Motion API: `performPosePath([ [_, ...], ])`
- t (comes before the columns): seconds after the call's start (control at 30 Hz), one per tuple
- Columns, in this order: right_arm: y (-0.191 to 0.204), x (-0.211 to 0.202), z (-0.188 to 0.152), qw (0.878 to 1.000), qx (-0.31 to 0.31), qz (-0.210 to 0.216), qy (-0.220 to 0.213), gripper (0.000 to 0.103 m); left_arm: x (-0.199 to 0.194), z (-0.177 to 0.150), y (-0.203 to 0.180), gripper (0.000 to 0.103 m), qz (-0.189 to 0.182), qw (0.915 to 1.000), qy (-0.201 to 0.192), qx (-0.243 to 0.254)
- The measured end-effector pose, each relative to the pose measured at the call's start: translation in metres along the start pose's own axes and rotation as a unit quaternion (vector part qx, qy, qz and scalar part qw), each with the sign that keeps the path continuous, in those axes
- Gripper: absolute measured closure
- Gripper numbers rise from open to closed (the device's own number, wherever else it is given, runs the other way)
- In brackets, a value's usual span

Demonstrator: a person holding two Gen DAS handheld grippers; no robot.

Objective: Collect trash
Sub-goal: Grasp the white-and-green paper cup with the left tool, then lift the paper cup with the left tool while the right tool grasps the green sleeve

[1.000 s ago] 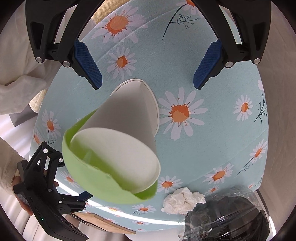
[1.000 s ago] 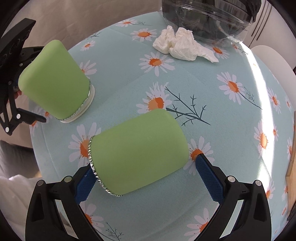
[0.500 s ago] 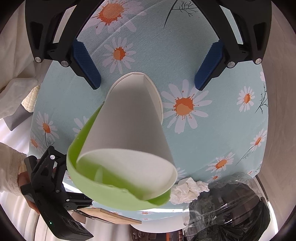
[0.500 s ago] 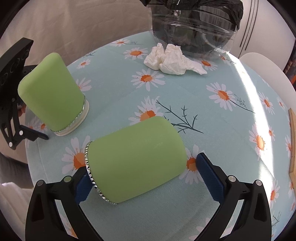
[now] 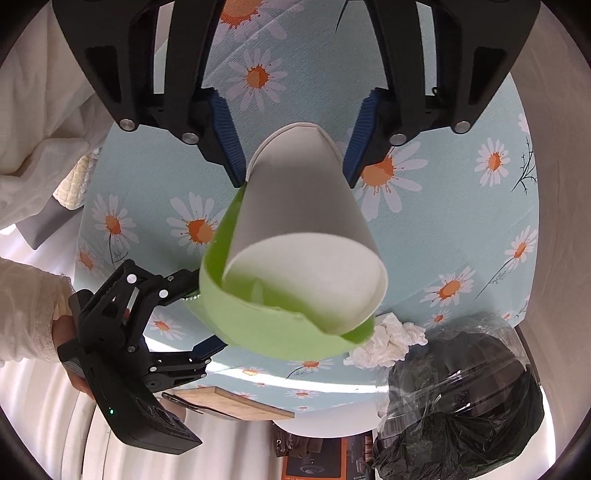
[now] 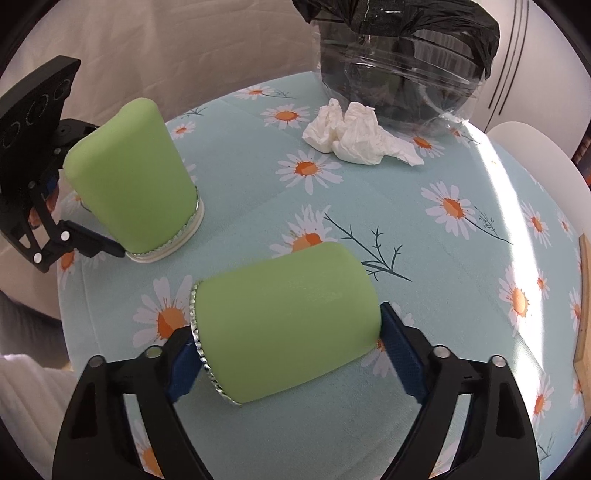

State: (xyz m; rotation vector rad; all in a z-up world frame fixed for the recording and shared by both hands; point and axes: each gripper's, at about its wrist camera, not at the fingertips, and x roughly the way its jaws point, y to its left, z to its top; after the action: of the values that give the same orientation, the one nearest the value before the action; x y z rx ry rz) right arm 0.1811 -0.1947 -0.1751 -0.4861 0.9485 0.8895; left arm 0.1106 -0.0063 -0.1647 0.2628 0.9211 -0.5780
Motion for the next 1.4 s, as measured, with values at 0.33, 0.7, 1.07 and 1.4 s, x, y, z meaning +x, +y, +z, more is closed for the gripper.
performPosePath([
  [0.33, -0.016, -0.018, 0.006, 0.996, 0.066, 0.049, -0.035, 0.031, -0.020, 0.021, 0.001, 0.059, -0.010, 0.9994, -0.022, -0.023],
  [0.7, -0.039, -0.031, -0.003, 0.987, 0.132, 0.086, -0.040, 0.094, -0.046, 0.042, 0.004, 0.102, 0.038, 0.9988, 0.014, -0.029],
  [1.07, -0.055, -0.047, -0.004, 0.980, 0.162, 0.093, -0.073, 0.099, -0.060, 0.057, -0.003, 0.094, 0.071, 0.9958, 0.055, -0.018],
  [1.4, -0.065, -0.064, -0.016, 0.976, 0.182, 0.081, -0.086, 0.060, -0.055, 0.045, -0.003, 0.026, 0.071, 0.9925, 0.079, -0.060],
])
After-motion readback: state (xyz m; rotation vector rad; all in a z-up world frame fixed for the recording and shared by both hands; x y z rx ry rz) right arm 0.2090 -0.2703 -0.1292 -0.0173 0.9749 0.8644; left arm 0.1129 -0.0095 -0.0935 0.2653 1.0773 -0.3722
